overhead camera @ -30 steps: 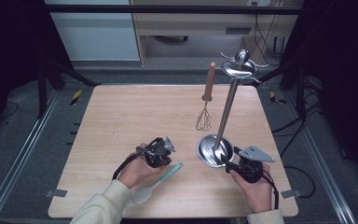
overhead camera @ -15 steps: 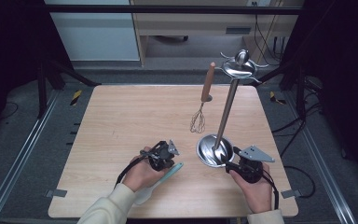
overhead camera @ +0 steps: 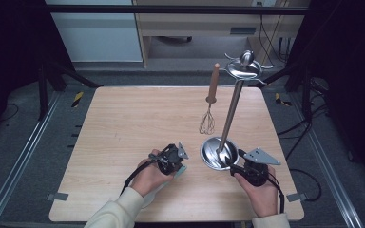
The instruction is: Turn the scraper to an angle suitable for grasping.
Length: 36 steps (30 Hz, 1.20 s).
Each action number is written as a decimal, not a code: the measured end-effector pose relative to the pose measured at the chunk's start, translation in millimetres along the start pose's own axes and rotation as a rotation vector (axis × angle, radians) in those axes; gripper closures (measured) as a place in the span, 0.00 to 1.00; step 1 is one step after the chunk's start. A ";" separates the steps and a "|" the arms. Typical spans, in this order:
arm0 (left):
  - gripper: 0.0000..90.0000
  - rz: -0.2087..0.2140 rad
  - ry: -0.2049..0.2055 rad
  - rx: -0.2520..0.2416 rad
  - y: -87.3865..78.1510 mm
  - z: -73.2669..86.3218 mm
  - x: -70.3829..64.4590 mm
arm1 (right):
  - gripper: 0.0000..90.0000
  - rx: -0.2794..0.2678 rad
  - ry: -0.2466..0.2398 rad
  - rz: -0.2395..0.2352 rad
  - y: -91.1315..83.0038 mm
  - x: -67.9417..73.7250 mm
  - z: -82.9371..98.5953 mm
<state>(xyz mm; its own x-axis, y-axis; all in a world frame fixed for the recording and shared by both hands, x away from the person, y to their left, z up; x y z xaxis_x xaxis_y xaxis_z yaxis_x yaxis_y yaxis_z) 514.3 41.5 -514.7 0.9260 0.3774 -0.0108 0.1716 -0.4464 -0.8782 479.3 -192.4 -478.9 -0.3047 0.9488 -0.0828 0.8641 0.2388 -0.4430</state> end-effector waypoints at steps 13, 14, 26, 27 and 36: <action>1.00 -0.005 0.009 0.043 11.9 2.3 1.8 | 0.46 0.000 -0.001 -0.003 0.0 0.1 0.0; 1.00 -0.002 0.010 0.042 11.6 2.3 1.4 | 0.47 0.001 -0.002 -0.003 -0.1 0.1 0.1; 1.00 0.039 0.075 0.055 13.6 0.0 -21.3 | 0.47 0.005 -0.003 -0.006 0.3 1.0 0.5; 1.00 0.040 0.084 0.062 13.3 -0.3 -23.7 | 0.47 0.005 -0.003 -0.007 0.4 1.1 0.5; 1.00 0.057 0.106 0.074 10.4 -1.8 -32.7 | 0.47 0.007 -0.005 -0.007 0.6 1.3 0.9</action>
Point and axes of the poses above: each handheld gripper's, and its own axes: y roughly forward along the jaws, z roughly out of its underside, x roughly to its left, the point moved 6 cm from there along y, roughly forward along the jaws, and after that the axes turned 10 degrees about z, right-handed, at the moved point
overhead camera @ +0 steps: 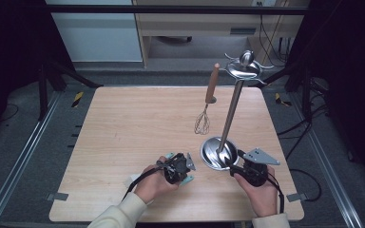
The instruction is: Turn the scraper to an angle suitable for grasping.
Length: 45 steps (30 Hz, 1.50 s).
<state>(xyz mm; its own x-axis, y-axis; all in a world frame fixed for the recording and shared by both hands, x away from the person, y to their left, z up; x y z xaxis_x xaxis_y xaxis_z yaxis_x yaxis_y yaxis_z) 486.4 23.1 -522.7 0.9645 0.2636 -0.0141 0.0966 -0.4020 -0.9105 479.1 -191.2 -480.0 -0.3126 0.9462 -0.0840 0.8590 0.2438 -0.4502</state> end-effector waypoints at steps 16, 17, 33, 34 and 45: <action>0.60 0.063 -0.133 0.044 -7.9 -6.7 -3.7 | 0.46 0.002 0.002 0.002 0.5 -0.9 0.4; 0.61 0.070 -0.135 0.048 -6.4 -7.5 -4.3 | 0.46 0.001 0.001 0.002 0.6 -1.1 0.5; 0.69 0.106 -0.152 0.107 4.8 -10.5 -5.5 | 0.45 0.009 0.010 0.002 0.6 -2.1 1.1; 0.70 0.107 -0.151 0.110 5.2 -10.5 -5.4 | 0.45 0.008 0.008 0.003 0.7 -2.2 1.2; 0.73 0.107 -0.143 0.125 7.0 -11.9 -5.8 | 0.45 0.006 0.007 0.002 0.6 -2.2 1.1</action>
Point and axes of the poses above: each handheld gripper's, and its own axes: y roughly forward along the jaws, z roughly out of its underside, x roughly to its left, the point moved 6 cm from there along y, roughly forward along the jaws, and after that the axes turned 10 degrees about z, right-handed, at the moved point
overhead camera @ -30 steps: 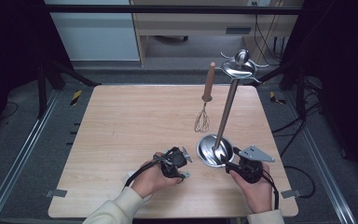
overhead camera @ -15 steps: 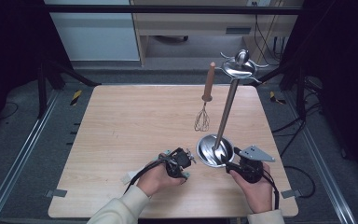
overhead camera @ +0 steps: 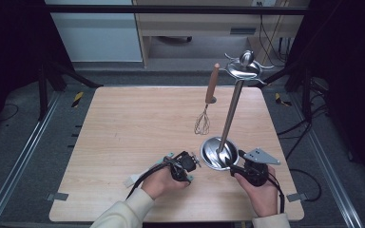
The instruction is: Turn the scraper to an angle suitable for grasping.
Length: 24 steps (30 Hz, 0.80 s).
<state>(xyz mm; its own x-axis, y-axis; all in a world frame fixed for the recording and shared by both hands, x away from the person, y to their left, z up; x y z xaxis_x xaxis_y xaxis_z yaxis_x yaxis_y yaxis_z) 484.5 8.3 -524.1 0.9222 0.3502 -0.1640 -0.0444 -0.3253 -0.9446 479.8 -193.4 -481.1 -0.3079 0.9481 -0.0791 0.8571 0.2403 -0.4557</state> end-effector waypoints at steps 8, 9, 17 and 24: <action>0.76 -0.012 0.005 0.004 0.0 -0.2 0.6 | 0.45 0.001 -0.001 0.001 -0.1 0.1 0.1; 0.77 -0.012 0.005 0.005 0.0 -0.2 0.6 | 0.45 0.002 -0.001 0.001 -0.1 0.1 0.2; 0.82 -0.021 0.014 0.011 0.1 -0.4 -1.9 | 0.45 0.003 -0.002 0.001 0.1 0.3 0.4; 0.82 -0.027 0.023 0.006 -0.4 0.1 -3.2 | 0.45 0.004 -0.003 0.002 0.3 -0.1 0.6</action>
Point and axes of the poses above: each handheld gripper's, and its own axes: y roughly forward along the jaws, z roughly out of its underside, x roughly to its left, the point moved 6 cm from there along y, roughly forward along the jaws, and after that the axes turned 10 degrees about z, right-handed, at the moved point
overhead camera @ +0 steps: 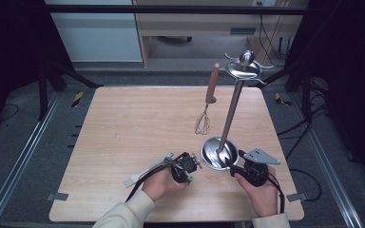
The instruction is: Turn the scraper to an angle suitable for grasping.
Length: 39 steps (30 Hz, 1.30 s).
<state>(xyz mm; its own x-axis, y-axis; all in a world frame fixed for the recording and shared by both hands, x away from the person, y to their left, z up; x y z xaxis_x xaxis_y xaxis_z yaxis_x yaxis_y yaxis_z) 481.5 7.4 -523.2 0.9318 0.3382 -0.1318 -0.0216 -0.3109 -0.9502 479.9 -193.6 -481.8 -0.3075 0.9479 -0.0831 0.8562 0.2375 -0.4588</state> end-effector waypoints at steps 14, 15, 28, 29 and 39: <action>0.83 -0.027 -0.019 -0.187 -48.9 4.9 4.2 | 0.45 0.006 -0.002 0.000 0.3 0.0 0.8; 0.83 -0.029 -0.020 -0.200 -52.7 5.9 4.7 | 0.45 0.006 -0.002 0.000 0.3 0.1 0.8; 0.83 -0.041 -0.047 -0.352 -93.7 17.8 10.9 | 0.44 0.010 -0.005 -0.001 1.0 0.6 1.5; 0.83 -0.043 -0.045 -0.359 -95.5 18.4 10.9 | 0.44 0.010 -0.005 -0.002 1.0 0.7 1.5; 0.83 -0.048 -0.055 -0.420 -110.0 25.9 12.0 | 0.44 0.013 -0.007 -0.002 1.5 0.9 2.1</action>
<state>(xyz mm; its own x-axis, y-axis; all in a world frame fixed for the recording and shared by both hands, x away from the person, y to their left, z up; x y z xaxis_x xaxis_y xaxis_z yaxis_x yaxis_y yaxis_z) 485.7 68.7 -427.5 0.9073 0.4042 -0.1157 0.1814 -0.6246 -0.7596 480.0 -192.8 -484.4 -0.3121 0.9459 -0.0883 0.8500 0.2365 -0.4708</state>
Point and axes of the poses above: each handheld gripper's, and its own axes: y roughly forward along the jaws, z roughly out of its underside, x roughly to its left, the point moved 6 cm from there along y, roughly forward along the jaws, and after that the axes turned 10 degrees about z, right-handed, at the moved point
